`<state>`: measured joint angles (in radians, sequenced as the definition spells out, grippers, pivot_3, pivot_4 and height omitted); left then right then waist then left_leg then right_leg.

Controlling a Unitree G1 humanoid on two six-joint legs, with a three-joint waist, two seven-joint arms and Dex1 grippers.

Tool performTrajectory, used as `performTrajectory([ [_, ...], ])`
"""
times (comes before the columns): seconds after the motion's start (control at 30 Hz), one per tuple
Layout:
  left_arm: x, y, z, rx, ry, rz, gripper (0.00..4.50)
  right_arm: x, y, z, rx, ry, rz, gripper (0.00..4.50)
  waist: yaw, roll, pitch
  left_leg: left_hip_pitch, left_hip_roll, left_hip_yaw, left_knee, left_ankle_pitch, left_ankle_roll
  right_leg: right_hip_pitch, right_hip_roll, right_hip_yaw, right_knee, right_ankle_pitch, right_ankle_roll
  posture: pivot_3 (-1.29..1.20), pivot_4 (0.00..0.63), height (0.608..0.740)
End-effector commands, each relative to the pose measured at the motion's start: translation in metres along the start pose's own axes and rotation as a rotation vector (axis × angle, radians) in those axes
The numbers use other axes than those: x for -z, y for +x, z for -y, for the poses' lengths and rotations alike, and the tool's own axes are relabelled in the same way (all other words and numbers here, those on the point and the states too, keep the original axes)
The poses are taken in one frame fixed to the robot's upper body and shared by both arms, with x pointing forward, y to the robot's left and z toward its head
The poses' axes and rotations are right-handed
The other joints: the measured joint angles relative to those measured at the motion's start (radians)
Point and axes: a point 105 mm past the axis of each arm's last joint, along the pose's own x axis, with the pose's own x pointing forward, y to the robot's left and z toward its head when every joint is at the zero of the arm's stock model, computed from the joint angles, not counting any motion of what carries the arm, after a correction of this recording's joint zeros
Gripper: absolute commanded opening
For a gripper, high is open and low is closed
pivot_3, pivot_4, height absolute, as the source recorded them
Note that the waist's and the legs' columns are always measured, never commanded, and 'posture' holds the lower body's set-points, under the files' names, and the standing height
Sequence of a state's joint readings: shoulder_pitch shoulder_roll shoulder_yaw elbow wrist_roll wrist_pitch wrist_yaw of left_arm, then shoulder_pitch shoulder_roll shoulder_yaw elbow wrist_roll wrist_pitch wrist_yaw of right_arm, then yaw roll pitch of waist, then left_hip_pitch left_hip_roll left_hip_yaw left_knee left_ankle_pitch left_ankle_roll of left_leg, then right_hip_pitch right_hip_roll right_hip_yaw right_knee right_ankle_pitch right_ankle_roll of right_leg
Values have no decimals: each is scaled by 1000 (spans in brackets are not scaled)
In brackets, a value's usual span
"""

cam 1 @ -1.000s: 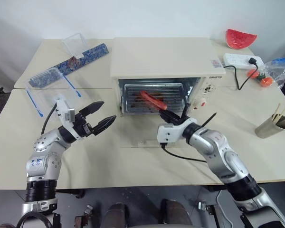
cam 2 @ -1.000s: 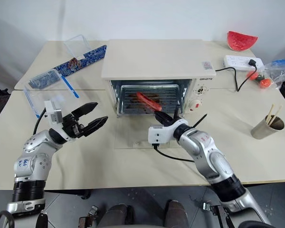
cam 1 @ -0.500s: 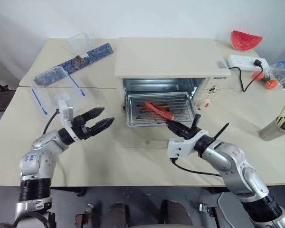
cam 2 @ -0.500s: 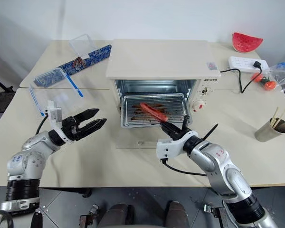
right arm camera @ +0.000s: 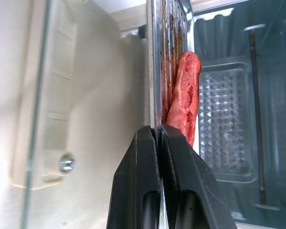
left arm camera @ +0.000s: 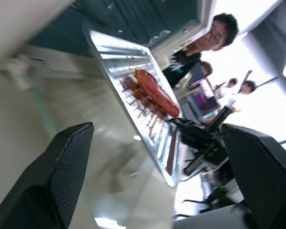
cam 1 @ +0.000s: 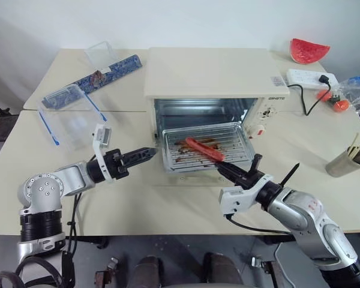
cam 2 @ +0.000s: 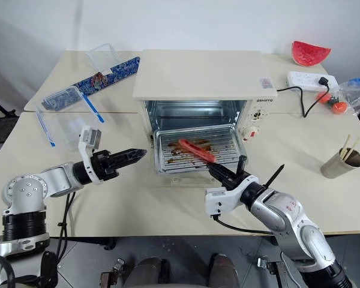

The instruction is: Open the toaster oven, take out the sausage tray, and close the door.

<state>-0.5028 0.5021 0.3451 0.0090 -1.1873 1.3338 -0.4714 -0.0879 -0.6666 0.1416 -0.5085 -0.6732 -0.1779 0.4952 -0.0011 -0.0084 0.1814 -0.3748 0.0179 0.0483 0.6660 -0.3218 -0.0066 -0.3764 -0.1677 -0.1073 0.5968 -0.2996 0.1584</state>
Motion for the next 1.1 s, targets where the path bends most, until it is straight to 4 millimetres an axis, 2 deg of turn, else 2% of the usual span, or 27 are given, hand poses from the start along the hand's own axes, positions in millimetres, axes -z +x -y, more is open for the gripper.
performTrajectory([
  [0.03, 3, 3, 8, 8, -16, -34, 4500, -14, -8, 15, 44, -33, 55, 21, 0, 0, 0, 0, 0, 0, 0, 0, 0, 0, 0, 0, 0, 0, 0, 0, 150, 740],
  [0.33, 8, 10, 8, 55, -169, -17, 4500, -23, -11, 11, -3, -12, 100, 21, 1, 0, 0, 1, 0, 0, 0, 0, 0, 0, 0, 1, 0, 0, 0, 0, 150, 740],
  [0.43, 12, 12, 11, 77, -205, -31, 3937, -25, -12, 10, -16, -14, 111, 0, 1, 0, 0, 1, 0, 0, 0, 0, 0, 1, 0, 1, 0, 0, 0, 0, 150, 740],
  [0.73, 26, 20, 13, 93, -301, -28, 1300, -27, -10, 13, -22, -24, 141, 0, 2, 0, 0, 1, 0, 0, 0, 0, 0, 1, 0, 1, 0, 0, 0, 0, 150, 740],
  [0.87, 25, 21, 14, 80, -346, 0, 80, -27, -8, 14, -19, -28, 150, 0, 2, 0, 0, 2, 0, -1, 0, 0, 0, 1, 0, 2, 0, 0, 0, 0, 150, 740],
  [1.0, 24, 22, 15, 78, -377, 23, 30, -26, -7, 14, -24, 5, 157, 0, 3, 0, 0, 3, 0, 0, 0, 0, 0, 2, 0, 3, 0, 0, 0, 0, 150, 740],
  [1.1, 25, 22, 15, 102, -397, 30, 30, -28, -8, 14, -41, 93, 184, 0, 4, 0, 0, 3, -1, 1, 0, 0, 0, 2, 0, 3, 0, 0, 0, 0, 150, 740],
])
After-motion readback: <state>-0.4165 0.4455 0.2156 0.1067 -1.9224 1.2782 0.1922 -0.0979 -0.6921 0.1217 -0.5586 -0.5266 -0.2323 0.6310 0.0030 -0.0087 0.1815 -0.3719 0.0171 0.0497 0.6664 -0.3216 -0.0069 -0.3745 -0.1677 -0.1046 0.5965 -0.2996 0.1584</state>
